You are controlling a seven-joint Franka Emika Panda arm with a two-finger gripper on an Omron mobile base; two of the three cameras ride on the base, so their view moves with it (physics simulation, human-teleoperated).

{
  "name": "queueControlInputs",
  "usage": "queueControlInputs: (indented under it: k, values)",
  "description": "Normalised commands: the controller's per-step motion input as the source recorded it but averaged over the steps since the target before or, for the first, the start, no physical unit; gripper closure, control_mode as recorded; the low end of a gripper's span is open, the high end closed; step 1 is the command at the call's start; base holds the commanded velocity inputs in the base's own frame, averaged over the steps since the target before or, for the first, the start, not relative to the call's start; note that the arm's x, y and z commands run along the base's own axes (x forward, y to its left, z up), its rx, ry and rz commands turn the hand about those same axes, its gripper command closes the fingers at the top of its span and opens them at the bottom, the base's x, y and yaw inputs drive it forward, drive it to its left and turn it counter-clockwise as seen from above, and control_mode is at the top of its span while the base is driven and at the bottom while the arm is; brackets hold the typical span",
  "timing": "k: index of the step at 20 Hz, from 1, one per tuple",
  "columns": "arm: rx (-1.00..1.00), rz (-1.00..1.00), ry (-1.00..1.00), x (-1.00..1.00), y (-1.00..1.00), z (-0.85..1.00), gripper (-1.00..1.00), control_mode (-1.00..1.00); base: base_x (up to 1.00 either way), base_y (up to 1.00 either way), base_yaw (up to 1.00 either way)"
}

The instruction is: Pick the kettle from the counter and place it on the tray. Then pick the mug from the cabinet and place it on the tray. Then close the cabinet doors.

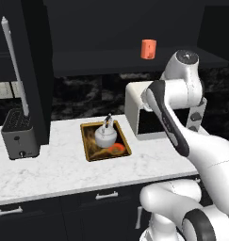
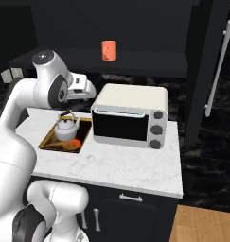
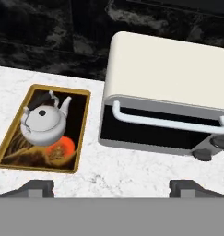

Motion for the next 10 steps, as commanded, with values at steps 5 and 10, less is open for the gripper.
queueControlInputs:
  k: [5,10]
  values:
    - [0.00,0.06,0.13,0.16,-0.13,0.76,-1.00,-1.00,0.00,0.00,0.00]
    - [0.04,0.00,0.11,0.36,-0.01,0.32,-1.00,-1.00,0.00,0.00,0.00]
